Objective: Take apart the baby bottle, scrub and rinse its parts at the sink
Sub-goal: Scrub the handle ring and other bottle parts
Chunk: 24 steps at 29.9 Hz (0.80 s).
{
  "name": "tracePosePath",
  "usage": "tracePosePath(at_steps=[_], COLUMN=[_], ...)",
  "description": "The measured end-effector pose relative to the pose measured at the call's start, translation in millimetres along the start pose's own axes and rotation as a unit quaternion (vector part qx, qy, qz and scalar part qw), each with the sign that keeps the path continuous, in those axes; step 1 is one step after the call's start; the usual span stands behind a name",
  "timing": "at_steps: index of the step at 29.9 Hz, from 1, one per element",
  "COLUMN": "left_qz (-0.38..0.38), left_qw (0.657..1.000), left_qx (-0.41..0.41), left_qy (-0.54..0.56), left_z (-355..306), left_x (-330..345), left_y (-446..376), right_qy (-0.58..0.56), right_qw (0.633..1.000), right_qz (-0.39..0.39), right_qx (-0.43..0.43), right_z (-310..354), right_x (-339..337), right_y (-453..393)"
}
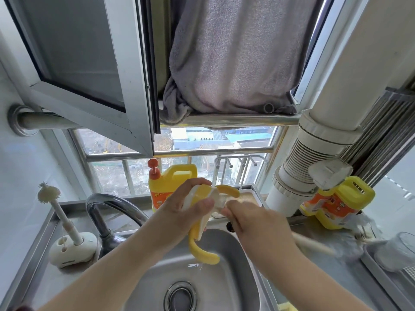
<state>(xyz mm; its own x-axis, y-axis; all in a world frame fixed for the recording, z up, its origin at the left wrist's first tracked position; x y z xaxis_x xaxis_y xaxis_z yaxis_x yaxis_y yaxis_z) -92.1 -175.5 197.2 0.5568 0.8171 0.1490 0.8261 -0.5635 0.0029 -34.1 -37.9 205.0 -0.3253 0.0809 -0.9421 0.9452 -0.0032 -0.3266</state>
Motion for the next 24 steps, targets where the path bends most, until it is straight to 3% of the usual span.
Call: tracePosePath(at_steps=[2, 4, 5, 6, 7, 8, 9, 10, 11, 13, 14, 17, 19, 21, 23, 24], left_qz=[0.001, 0.0, 0.002, 0.005, 0.008, 0.01, 0.009, 0.007, 0.004, -0.001, -0.001, 0.007, 0.015, 0.015, 0.027, 0.035], left_qw=[1.0, 0.999, 0.999, 0.999, 0.998, 0.999, 0.999, 1.0, 1.0, 1.0, 1.0, 1.0, 0.999, 0.998, 0.997, 0.997], left_qx=[0.025, 0.04, 0.044, 0.044, 0.044, 0.04, 0.029, 0.013, -0.005, -0.021, -0.016, 0.014, 0.035, 0.053, 0.067, 0.07], left_qy=[-0.018, -0.023, -0.024, -0.028, -0.032, -0.031, -0.028, -0.023, -0.015, 0.003, 0.002, -0.02, -0.026, -0.025, -0.023, -0.028], left_z=[-2, -1, 0, 2, 2, 4, 6, 8, 10, 10, 10, 7, 7, 8, 8, 8], left_x=[-1, -2, -3, -2, -1, 0, 1, 2, 3, 2, 1, 0, 0, -2, -4, -3], left_y=[2, 3, 3, 3, 3, 3, 2, 2, 1, 0, -1, 0, 2, 2, 2, 2], right_qy=[-0.189, -0.414, -0.488, -0.522, -0.51, -0.444, -0.331, -0.164, -0.004, 0.113, 0.11, -0.024, -0.211, -0.406, -0.537, -0.552], right_qw=[0.969, 0.85, 0.786, 0.75, 0.753, 0.813, 0.895, 0.968, 0.997, 0.988, 0.987, 0.998, 0.954, 0.849, 0.735, 0.715], right_qz=[0.153, 0.308, 0.355, 0.379, 0.386, 0.354, 0.287, 0.189, 0.075, -0.087, -0.101, 0.057, 0.208, 0.325, 0.39, 0.404], right_qx=[0.044, 0.106, 0.133, 0.146, 0.151, 0.131, 0.089, 0.022, -0.02, -0.065, -0.065, -0.001, 0.043, 0.098, 0.142, 0.146], right_z=[9, 16, 19, 19, 16, 11, 7, 2, -3, -5, -3, 2, 7, 13, 20, 20], right_x=[9, 20, 20, 19, 19, 17, 11, 3, -6, -16, -16, 3, 14, 21, 19, 18], right_y=[6, 16, 19, 21, 20, 15, 7, -1, -6, -5, -4, -2, 5, 13, 22, 25])
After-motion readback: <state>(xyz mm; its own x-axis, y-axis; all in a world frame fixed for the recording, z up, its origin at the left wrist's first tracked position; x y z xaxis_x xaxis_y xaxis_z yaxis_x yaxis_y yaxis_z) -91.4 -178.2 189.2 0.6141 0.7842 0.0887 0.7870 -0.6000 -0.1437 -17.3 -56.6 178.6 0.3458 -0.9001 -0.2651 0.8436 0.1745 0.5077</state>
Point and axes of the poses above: each hand's wrist, its own y-axis away from the middle knuckle, its own x-axis out of the palm, z = x × y, the point moved 5 cm from there along -y, towards the middle knuckle, and after that the axes turned 10 degrees about y, right-handed, at the moved point
